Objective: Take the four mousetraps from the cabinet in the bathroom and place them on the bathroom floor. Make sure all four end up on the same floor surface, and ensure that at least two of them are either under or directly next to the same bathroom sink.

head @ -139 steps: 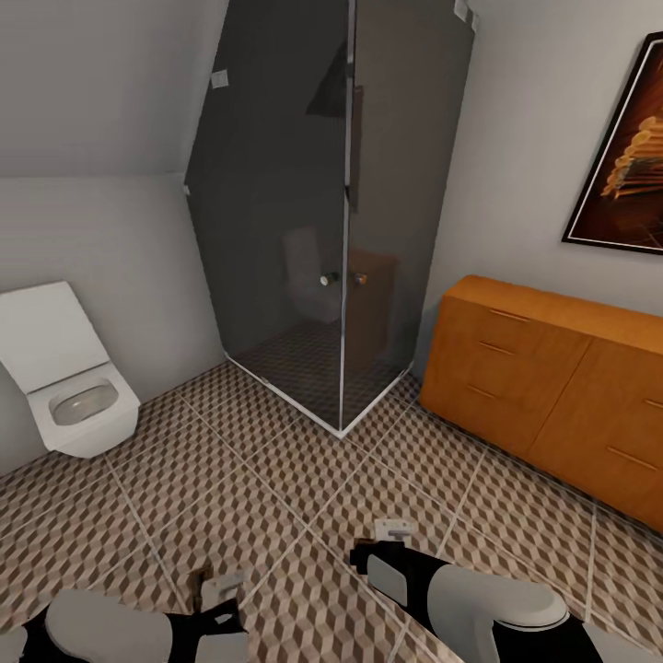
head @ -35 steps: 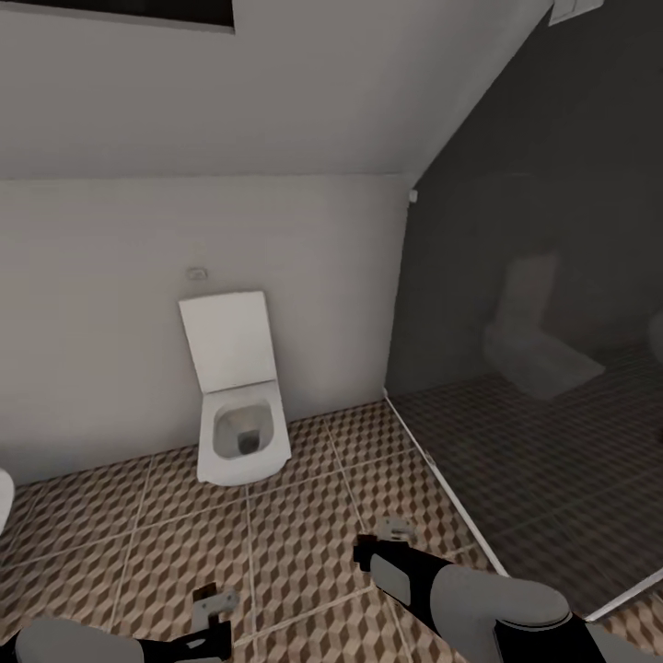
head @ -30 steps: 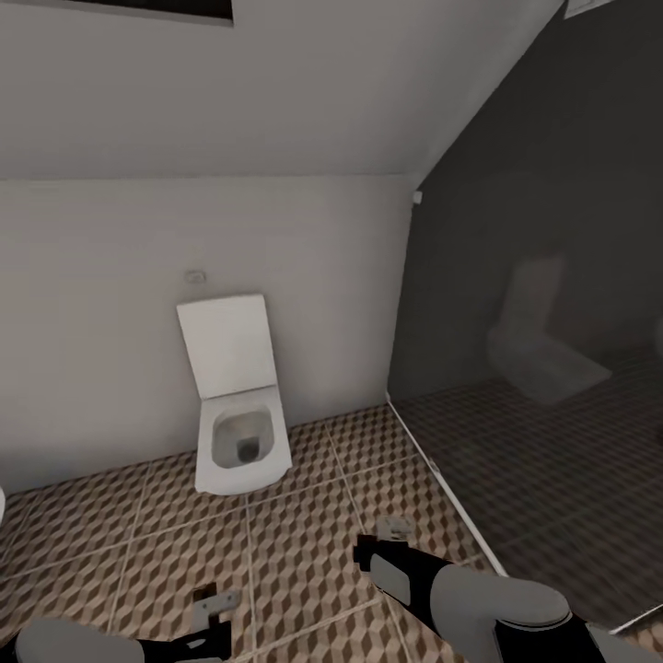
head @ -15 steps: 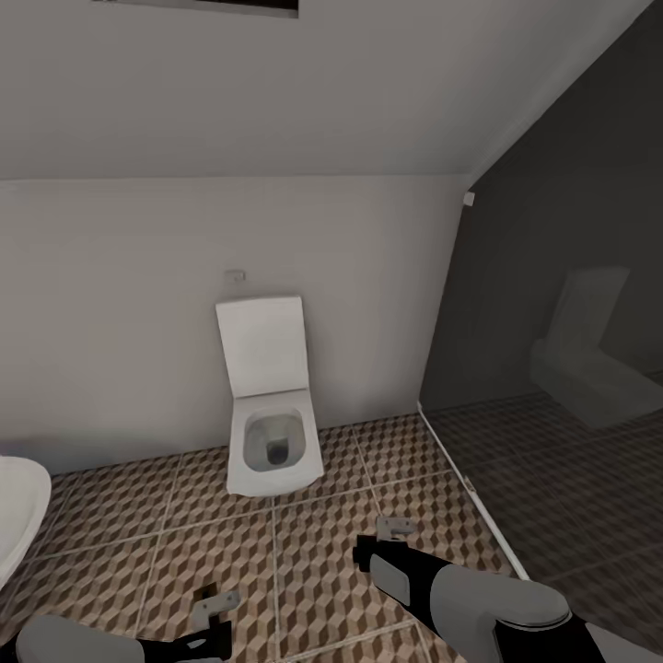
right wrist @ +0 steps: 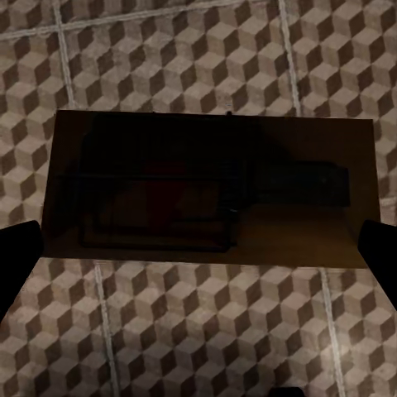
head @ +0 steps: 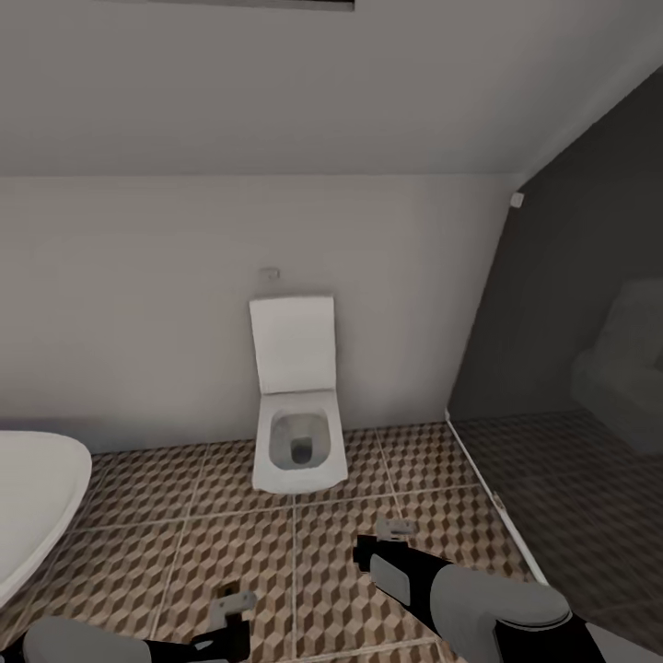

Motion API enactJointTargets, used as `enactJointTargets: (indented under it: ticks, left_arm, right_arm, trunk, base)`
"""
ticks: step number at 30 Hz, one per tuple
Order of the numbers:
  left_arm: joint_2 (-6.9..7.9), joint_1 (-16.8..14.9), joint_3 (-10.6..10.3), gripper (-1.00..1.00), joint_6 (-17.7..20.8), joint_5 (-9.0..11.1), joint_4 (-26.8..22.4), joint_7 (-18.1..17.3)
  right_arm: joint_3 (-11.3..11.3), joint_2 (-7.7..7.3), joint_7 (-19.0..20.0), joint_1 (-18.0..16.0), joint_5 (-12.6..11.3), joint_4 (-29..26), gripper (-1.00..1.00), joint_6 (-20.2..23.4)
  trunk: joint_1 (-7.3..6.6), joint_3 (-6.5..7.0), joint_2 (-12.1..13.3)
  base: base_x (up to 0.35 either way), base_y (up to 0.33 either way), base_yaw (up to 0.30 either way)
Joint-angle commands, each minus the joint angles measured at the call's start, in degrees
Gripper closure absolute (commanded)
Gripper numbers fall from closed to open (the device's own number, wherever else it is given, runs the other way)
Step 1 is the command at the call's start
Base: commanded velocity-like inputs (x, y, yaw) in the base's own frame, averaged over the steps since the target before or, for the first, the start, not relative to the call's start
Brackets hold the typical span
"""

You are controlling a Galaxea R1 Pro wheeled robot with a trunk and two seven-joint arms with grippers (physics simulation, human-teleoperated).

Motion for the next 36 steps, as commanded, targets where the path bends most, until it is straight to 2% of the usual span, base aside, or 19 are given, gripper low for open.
enactJointTargets:
  ticks: [1,8,11,14,15,17,18,20,22,24,26,27,28,29,30,32,36]
  left_arm:
    - [0.00,-0.12,-0.36,1.00,-0.38,0.34,-0.19,0.03]
    - [-0.07,-0.12,-0.40,1.00,0.04,0.34,-0.18,-0.10]
    - [-0.13,-0.12,-0.42,1.00,0.30,0.34,0.05,-0.07]
    - [-0.20,-0.12,-0.19,1.00,3.40,0.34,1.36,0.22]
    - [-0.22,-0.12,-0.02,1.00,6.67,0.34,3.16,-0.10]
    - [-0.67,-0.12,0.81,1.00,17.59,0.34,9.78,-2.41]
    - [-1.16,-0.12,1.22,1.00,20.94,0.34,12.12,-3.62]
    - [-5.00,-0.16,2.71,1.00,33.99,0.34,23.67,-10.29]
    - [-7.20,-0.49,3.22,1.00,40.06,0.34,28.35,-14.24]
    - [-8.68,-0.74,3.47,1.00,42.15,0.34,30.65,-16.18]
    - [-9.99,-0.92,3.60,1.00,40.47,0.34,32.10,-17.48]
    - [-10.20,-0.96,3.63,1.00,39.67,0.34,32.31,-17.73]
    - [-10.48,-1.05,3.67,1.00,38.14,-0.35,32.60,-18.10]
    - [-10.65,-1.13,3.70,1.00,37.10,-1.87,32.81,-18.36]
    - [-10.81,-1.18,3.72,1.00,36.43,-3.34,32.92,-18.54]
    - [-11.12,-1.22,3.73,1.00,35.73,-5.00,33.01,-18.67]
    - [-12.11,-1.25,3.74,1.00,34.62,-6.47,33.09,-18.32]
  right_arm:
    - [0.19,-0.04,-0.32,-0.07,0.08,-0.10,1.00,0.28]
    - [0.13,-0.09,-0.84,-0.06,-0.05,0.26,1.00,1.10]
    - [0.18,0.13,-1.04,-0.06,-0.09,0.26,1.00,2.94]
    - [0.31,0.60,-1.25,-0.06,0.20,-0.14,1.00,6.95]
    - [0.46,0.60,-1.22,-0.06,0.98,-0.22,1.00,8.51]
    - [1.32,0.60,-1.20,-0.06,3.96,0.07,1.00,9.95]
    - [1.86,0.60,-1.00,-0.06,6.55,0.23,1.00,10.45]
    - [2.48,0.60,-0.68,-0.06,10.74,0.46,1.00,11.19]
    - [2.64,0.60,-0.51,-0.06,12.26,0.61,1.00,11.61]
    - [2.64,0.60,-0.42,-0.06,13.05,0.76,1.00,11.83]
    - [2.59,0.60,-0.37,-0.06,13.53,1.34,1.00,11.66]
    - [2.58,0.60,-0.36,-0.06,13.60,1.51,1.00,11.55]
    - [2.56,0.60,-0.35,-0.06,13.70,1.81,1.00,11.18]
    - [2.56,0.60,-0.29,-0.06,13.76,2.01,1.00,10.47]
    - [2.56,0.60,-0.14,-0.06,13.78,2.14,1.00,9.33]
    - [2.56,0.60,0.46,-0.06,13.76,2.24,1.00,7.00]
    - [2.51,0.60,2.88,-0.06,13.25,1.83,1.00,3.13]
  trunk:
    - [0.03,-0.07,-0.04]
    - [0.03,-0.07,-0.04]
    - [0.03,-0.07,-0.04]
    - [0.03,-0.07,-0.04]
    - [0.03,-0.07,-0.04]
    - [0.03,-0.07,-0.04]
    - [0.03,-0.07,-0.04]
    - [0.03,-0.07,-0.04]
    - [0.03,-0.07,-0.04]
    - [0.03,-0.07,-0.04]
    - [0.03,-0.07,-0.04]
    - [0.03,-0.07,-0.04]
    - [0.03,-0.07,-0.04]
    - [0.03,-0.07,-0.04]
    - [0.03,-0.07,-0.04]
    - [0.03,-0.07,-0.04]
    - [0.03,-0.07,-0.04]
  base:
    - [0.288,-0.008,0.021]
    - [0.079,-0.013,0.004]
    - [0.007,-0.001,0.000]
    - [0.002,0.000,0.000]
    - [0.000,0.000,0.000]
    - [0.000,0.000,0.000]
    - [0.000,0.000,0.000]
    - [0.000,0.000,0.000]
    - [0.000,0.000,0.000]
    - [0.000,0.000,0.000]
    - [0.000,0.000,0.000]
    - [0.000,0.000,0.000]
    - [0.000,0.000,0.000]
    - [0.000,0.000,0.000]
    - [0.000,0.000,0.000]
    - [0.000,0.000,0.000]
    - [0.000,0.000,0.000]
